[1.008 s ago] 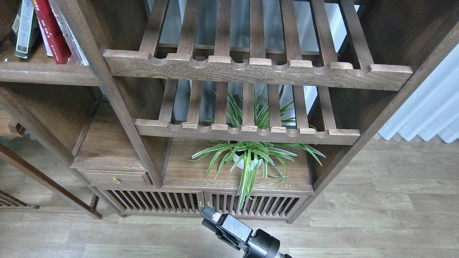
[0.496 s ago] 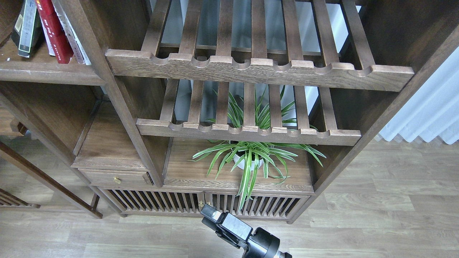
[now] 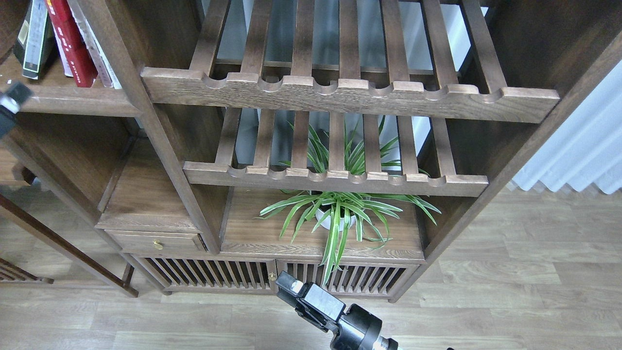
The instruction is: Organize books on shelf
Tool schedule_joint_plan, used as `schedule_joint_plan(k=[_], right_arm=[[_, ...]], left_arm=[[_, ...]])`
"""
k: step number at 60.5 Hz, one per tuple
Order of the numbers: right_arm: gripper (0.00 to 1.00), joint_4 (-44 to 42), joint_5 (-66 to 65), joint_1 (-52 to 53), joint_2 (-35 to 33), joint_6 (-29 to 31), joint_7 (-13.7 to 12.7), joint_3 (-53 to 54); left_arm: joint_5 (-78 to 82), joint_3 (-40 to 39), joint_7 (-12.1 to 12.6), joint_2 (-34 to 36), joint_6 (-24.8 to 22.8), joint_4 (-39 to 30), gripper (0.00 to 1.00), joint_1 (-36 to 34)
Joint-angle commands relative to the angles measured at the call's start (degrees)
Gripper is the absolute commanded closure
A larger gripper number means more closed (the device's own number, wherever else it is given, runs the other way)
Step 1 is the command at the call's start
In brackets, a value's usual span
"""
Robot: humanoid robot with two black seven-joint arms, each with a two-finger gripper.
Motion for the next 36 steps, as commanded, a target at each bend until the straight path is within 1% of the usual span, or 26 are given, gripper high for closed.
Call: schedule_joint_plan(k=[1, 6, 21, 29, 36], right_arm=[[0.01, -0.3, 0.0, 0.1, 0.0, 0.0, 1.0, 0.8], [0.01, -0.4, 0.0, 0.2, 0.0, 0.0, 1.7, 1.9], [0.01, -2.2, 0.0, 1.8, 0.0, 0.0, 4.8, 4.0], [0.01, -3.4, 0.0, 2.6, 0.0, 0.0, 5.0, 4.5], [0.01, -3.7, 0.0, 2.5, 0.0, 0.0, 5.1, 4.5]], left_arm=[[0.1, 0.7, 0.1, -3.0, 0.0, 0.0, 0.03, 1.8], [0.7, 1.4, 0.2, -4.9, 0.0, 0.9, 0.03, 2.6], [0.9, 4.6, 0.4, -11.4, 0.0, 4.6, 0.02, 2.7], [0.9, 6.7, 0.4, -15.2, 0.0, 6.3, 0.01, 3.3], [0.8, 8.4, 0.4, -16.2, 0.0, 7.0, 0.01, 4.0]])
